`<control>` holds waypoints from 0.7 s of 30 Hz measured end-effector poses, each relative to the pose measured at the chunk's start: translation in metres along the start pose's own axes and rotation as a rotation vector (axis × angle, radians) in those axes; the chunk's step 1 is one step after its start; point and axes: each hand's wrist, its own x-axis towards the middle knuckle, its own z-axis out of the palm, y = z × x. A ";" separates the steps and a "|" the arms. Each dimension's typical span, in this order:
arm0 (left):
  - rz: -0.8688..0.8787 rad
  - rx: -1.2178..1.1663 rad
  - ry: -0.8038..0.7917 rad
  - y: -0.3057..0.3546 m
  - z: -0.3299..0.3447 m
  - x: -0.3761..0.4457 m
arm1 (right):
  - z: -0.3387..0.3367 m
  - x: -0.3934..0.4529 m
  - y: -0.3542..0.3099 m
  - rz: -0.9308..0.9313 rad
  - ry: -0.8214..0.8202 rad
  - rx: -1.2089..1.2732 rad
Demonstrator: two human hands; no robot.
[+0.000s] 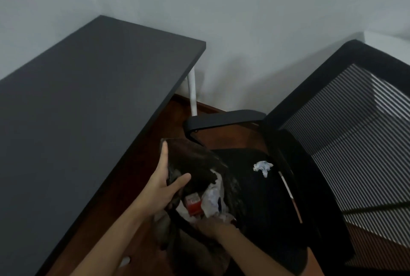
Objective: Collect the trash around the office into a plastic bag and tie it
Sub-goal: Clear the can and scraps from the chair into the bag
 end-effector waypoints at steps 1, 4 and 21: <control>0.000 0.000 -0.014 -0.002 -0.001 0.001 | -0.011 -0.009 -0.001 -0.079 -0.022 -0.038; -0.002 0.015 -0.023 -0.006 -0.010 0.001 | -0.060 -0.037 0.013 -0.420 -0.018 0.040; -0.065 -0.007 0.033 -0.022 -0.004 -0.005 | -0.116 0.111 0.169 0.109 0.533 -0.061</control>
